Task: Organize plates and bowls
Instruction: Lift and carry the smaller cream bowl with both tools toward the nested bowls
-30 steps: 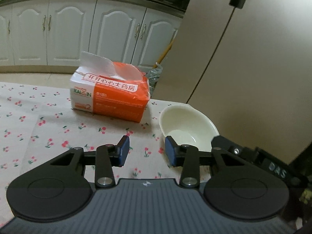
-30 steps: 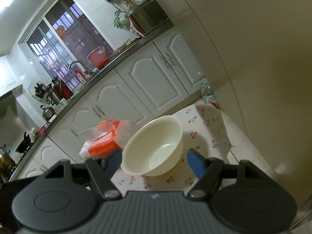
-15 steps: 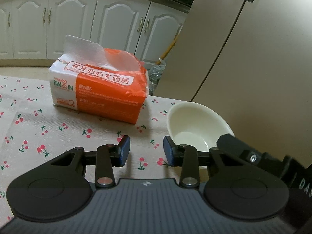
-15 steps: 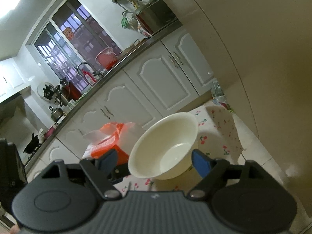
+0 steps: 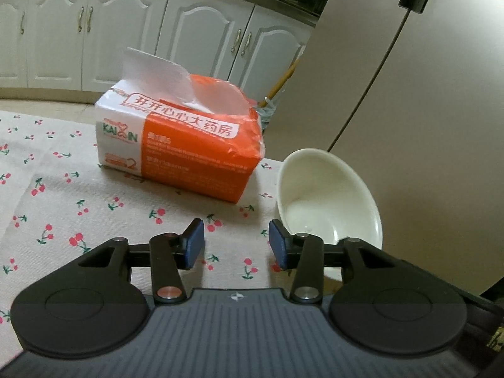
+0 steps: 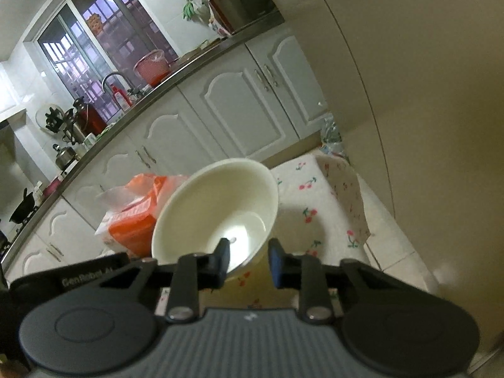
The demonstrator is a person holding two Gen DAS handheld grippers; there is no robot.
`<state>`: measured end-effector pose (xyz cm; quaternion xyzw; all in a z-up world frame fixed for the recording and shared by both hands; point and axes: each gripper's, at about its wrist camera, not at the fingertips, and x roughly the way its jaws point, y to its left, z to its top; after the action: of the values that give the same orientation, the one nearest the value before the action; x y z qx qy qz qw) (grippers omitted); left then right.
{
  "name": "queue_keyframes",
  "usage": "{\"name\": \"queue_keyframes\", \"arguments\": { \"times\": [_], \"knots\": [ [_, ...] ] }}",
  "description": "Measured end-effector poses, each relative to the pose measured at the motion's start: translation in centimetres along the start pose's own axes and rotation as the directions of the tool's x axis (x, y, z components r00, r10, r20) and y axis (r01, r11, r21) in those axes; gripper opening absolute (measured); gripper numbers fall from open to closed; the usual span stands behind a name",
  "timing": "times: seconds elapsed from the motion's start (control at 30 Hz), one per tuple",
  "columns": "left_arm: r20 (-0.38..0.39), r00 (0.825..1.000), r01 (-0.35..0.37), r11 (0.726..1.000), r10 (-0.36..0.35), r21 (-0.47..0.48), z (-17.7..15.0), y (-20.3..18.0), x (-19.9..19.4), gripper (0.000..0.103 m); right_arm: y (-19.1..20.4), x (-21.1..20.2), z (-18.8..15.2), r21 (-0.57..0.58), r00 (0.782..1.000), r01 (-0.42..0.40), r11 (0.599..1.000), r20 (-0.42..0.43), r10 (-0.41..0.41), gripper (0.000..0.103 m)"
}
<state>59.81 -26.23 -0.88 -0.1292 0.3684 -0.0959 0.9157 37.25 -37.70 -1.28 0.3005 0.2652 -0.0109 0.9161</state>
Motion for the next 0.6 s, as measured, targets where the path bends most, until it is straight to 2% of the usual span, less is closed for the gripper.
{"name": "queue_keyframes", "arguments": {
  "times": [0.13, 0.3, 0.43, 0.6],
  "knots": [
    [-0.007, 1.000, -0.002, 1.000, 0.002, -0.023, 0.3, 0.9, -0.5, 0.053, 0.2, -0.7, -0.3, 0.020, 0.999, -0.042, 0.999, -0.029, 0.043, 0.022],
    [-0.011, 1.000, -0.021, 1.000, 0.021, -0.003, 0.5, 1.6, -1.4, 0.060, 0.5, -1.7, -0.3, 0.048, 0.995, -0.083, 0.995, -0.055, 0.086, 0.022],
    [0.006, 0.999, -0.035, 0.999, 0.035, 0.031, 0.6, 1.9, -2.7, 0.071, 0.6, -2.6, -0.4, 0.085, 0.989, -0.115, 0.990, -0.081, 0.122, 0.022],
    [-0.005, 0.999, -0.042, 0.999, 0.042, 0.034, 0.5, 2.4, -3.0, 0.077, 0.5, -2.9, -1.2, 0.117, 0.982, -0.132, 0.984, -0.123, 0.146, 0.022]
  ]
}}
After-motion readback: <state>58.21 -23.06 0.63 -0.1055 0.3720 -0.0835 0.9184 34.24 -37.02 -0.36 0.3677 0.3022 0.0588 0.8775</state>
